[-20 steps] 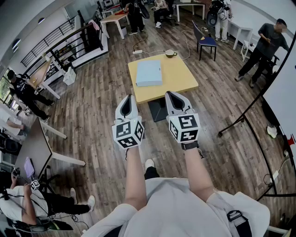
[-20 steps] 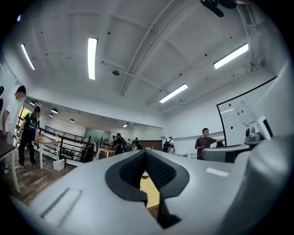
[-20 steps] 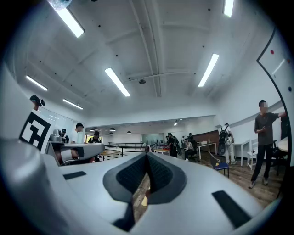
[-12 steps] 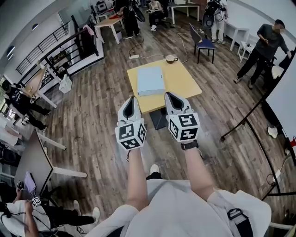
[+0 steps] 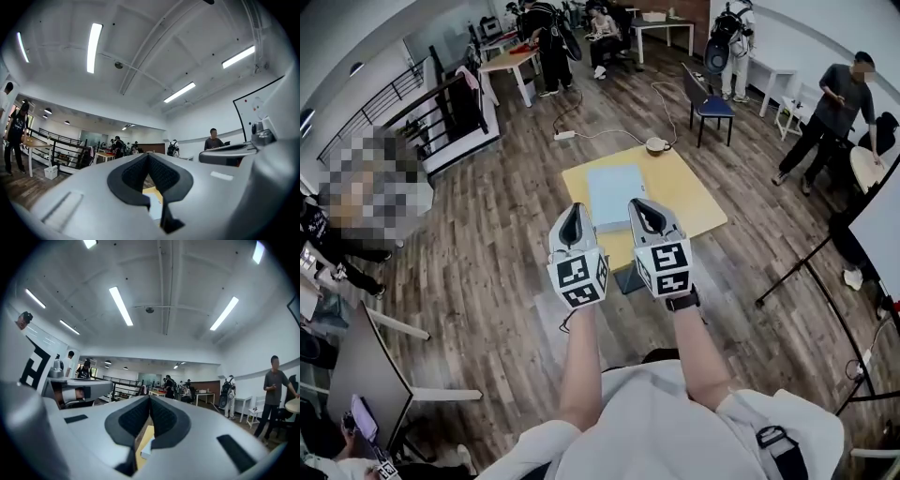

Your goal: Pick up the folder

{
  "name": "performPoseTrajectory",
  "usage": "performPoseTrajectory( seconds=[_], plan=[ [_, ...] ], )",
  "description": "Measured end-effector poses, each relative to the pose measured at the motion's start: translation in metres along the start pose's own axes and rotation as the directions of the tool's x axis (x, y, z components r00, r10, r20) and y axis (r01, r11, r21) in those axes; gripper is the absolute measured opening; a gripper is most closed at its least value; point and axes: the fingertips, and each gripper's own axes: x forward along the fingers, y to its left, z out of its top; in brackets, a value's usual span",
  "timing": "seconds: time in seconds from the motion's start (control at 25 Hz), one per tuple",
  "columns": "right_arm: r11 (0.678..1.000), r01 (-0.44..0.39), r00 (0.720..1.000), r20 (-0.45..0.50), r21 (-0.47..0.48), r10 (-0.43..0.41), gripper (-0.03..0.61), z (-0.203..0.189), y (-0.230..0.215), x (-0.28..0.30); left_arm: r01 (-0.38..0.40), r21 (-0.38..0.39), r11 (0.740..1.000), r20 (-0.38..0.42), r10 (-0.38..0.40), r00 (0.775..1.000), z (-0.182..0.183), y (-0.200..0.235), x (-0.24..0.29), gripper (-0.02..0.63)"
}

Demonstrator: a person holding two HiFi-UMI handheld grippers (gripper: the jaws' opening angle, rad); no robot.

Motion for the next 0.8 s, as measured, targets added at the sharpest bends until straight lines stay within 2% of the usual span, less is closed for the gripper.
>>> performPoseTrajectory(
  seconds=[0.12,0.36,0.44,0.64,0.8],
  plan=[
    [0.999,0.034,0.999,0.01,0.01,-0.034,0.009,0.002,-0.014,0.021,-0.001,-0.022,1.0,-0.022,0.0,1.0,-0.007,0.017,0.025,0.008],
    [0.992,0.067,0.997,0.02,0.11,-0.07,0.009,-0.016,-0.057,0.078,0.051,-0.037,0.998,-0.007,-0.052,0.999,-0.015,0.026,0.083,0.008],
    [0.991,0.052,0.998,0.032,0.124,-0.056,0.009,-0.018,-0.072,0.106,0.052,-0.017,0.998,0.011,-0.052,0.999,-0.013,0.028,0.11,0.008],
    [0.992,-0.035,0.996,0.082,0.119,0.025,0.009,-0.023,-0.106,0.184,-0.008,-0.016,1.0,0.073,0.01,0.997,-0.011,0.045,0.192,0.008],
    [0.988,-0.101,0.985,0.154,0.117,0.082,0.009,-0.006,-0.164,0.243,0.028,0.039,0.999,0.118,-0.032,0.992,0.0,0.027,0.274,0.008]
  ],
)
